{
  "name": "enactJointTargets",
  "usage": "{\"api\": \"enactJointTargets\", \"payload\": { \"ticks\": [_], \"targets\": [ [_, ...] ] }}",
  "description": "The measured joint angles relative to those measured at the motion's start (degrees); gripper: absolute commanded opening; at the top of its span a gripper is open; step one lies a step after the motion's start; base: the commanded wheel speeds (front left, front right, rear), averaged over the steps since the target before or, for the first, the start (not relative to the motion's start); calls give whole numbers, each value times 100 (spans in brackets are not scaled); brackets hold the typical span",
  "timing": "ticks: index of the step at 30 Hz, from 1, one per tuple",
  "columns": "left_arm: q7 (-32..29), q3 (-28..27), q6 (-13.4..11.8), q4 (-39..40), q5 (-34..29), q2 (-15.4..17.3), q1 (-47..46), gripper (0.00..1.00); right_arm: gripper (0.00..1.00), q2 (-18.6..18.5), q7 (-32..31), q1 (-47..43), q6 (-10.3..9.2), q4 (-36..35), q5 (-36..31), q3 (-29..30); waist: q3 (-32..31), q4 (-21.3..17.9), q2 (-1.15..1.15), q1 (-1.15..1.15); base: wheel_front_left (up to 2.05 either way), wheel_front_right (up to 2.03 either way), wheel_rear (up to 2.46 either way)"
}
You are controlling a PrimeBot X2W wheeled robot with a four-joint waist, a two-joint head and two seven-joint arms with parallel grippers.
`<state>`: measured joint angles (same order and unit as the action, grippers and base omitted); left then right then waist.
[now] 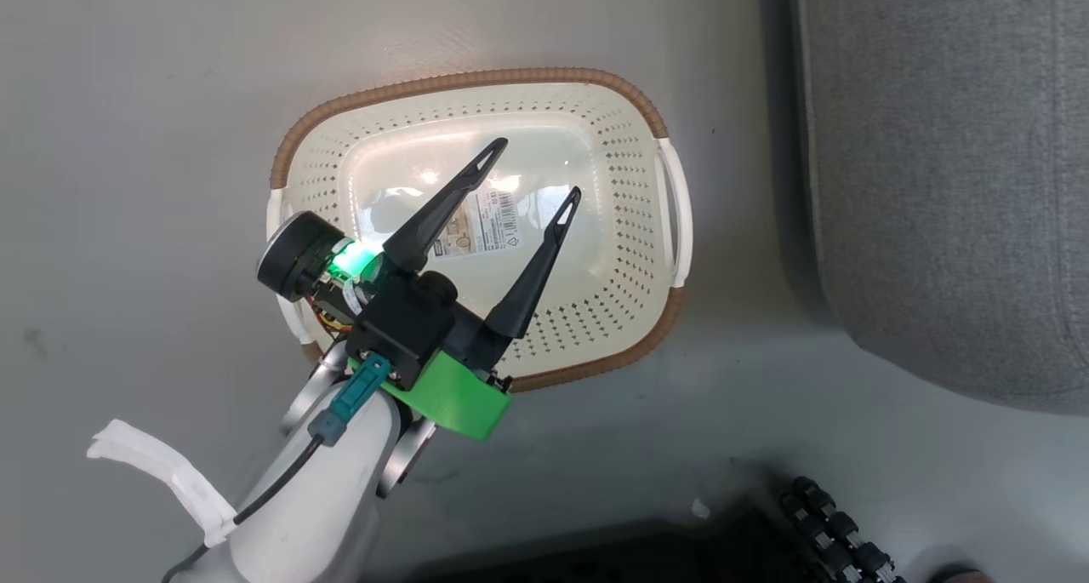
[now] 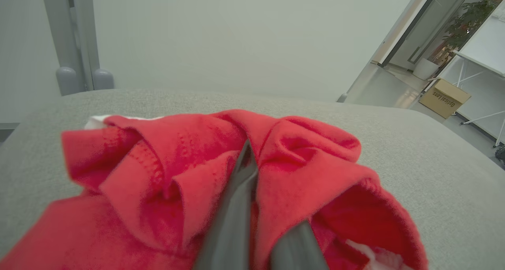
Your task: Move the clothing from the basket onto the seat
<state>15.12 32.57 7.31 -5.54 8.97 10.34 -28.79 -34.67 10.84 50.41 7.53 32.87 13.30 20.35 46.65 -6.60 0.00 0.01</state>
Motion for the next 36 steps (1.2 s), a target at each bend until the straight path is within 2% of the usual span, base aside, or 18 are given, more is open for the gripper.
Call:
{"api": "enactJointTargets", "payload": {
  "ticks": [3, 5, 12, 15, 20, 28, 30, 36],
  "targets": [
    [0, -12, 0, -47, -4, -5, 4, 100, 3, 66, 36, 32, 0, 304, -210, -129, 111, 136, 0, 0, 0, 0, 0],
    [0, -10, 0, -63, -36, -11, 6, 100, 100, 145, 116, 78, -1, 539, -271, -57, 133, 193, 0, 0, 0, 0, 0],
    [0, -143, 0, -154, -47, -18, 112, 100, 100, 416, 393, 40, -5, 780, -510, -104, -108, 176, 0, 0, 0, 0, 0],
    [0, -270, -4, -213, -55, -54, 213, 100, 100, 635, 422, -194, -5, 636, -494, -146, -322, 132, 0, -1, 0, 0, 0],
    [1, -623, -227, -314, -44, -247, 465, 100, 100, 1063, 422, -894, -3, 14, -389, -40, -816, 26, 0, -1, 0, 0, 0],
    [1, -1433, -625, -632, 332, -573, 1201, 100, 100, 1774, 422, -2329, -3, -784, -438, 3, -1846, -52, 0, -1, 0, 0, 0],
    [0, -1691, -738, -658, 490, -627, 1462, 100, 100, 1949, 422, -2757, -3, -980, -415, -121, -2146, -47, 0, -1, 0, 0, 0],
    [1, -2319, -767, -605, 781, -721, 2211, 100, 100, 2283, 422, -3757, -4, -1352, -374, -871, -2991, 13, 0, -1, 0, 0, 0]
  ]
}}
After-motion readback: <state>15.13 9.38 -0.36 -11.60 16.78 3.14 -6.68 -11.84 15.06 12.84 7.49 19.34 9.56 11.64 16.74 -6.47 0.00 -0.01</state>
